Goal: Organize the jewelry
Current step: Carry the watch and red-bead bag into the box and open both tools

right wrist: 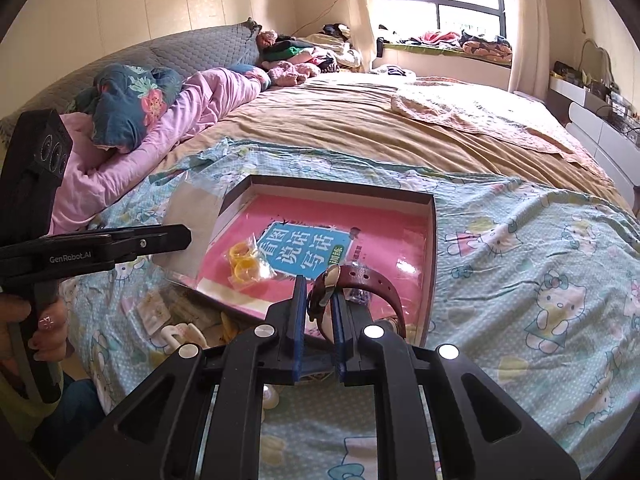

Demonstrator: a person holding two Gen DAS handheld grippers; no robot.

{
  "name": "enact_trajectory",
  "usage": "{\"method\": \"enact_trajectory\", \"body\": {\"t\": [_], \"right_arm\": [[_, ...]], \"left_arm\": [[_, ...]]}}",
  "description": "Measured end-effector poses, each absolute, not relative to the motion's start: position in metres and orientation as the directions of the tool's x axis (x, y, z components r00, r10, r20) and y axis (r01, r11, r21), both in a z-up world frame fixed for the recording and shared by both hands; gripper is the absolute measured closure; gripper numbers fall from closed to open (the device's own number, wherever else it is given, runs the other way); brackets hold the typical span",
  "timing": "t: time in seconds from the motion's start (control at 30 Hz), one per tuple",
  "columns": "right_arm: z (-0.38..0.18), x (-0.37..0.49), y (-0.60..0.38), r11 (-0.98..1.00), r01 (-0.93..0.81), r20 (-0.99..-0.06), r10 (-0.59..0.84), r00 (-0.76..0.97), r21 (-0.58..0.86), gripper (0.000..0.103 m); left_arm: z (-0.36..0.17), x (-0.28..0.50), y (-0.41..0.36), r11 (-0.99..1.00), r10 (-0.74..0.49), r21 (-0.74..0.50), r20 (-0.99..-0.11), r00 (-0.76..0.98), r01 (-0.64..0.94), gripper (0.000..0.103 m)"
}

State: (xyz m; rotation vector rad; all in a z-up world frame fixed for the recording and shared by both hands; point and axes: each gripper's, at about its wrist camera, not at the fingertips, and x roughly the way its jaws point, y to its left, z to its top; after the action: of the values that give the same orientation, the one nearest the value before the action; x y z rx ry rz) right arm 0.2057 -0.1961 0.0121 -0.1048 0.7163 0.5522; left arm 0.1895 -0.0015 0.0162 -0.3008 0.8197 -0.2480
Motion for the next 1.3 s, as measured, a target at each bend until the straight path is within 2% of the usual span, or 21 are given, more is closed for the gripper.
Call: {"method": "enact_trajectory", "body": {"t": [0.37, 0.9, 1.3], "right_arm": [[0.004, 0.245, -0.193, 0.867, -0.489, -0.68, 0.419, 0.602, 0.101, 0.092], [-0.028, 0.278, -0.172, 0.887, -0.448, -0.739, 0.374, 0.561, 0.109, 0.091], [-0.019, 0.268, -0.181, 0.893, -0.427, -0.717, 0.388, 0.578, 0.139, 0.071]], "left_arm": [[0.002, 0.218, 0.014, 0.93, -0.325, -0.356, -0.69, 0.647, 0.088, 0.087], [-0.041, 0.24, 0.041, 0.942, -0.268, -0.336, -0.759, 0.593, -0.004, 0.087], [-0.049, 0.24, 0.045, 0.943, -0.26, -0.333, -0.774, 0.577, -0.022, 0.087]]}}
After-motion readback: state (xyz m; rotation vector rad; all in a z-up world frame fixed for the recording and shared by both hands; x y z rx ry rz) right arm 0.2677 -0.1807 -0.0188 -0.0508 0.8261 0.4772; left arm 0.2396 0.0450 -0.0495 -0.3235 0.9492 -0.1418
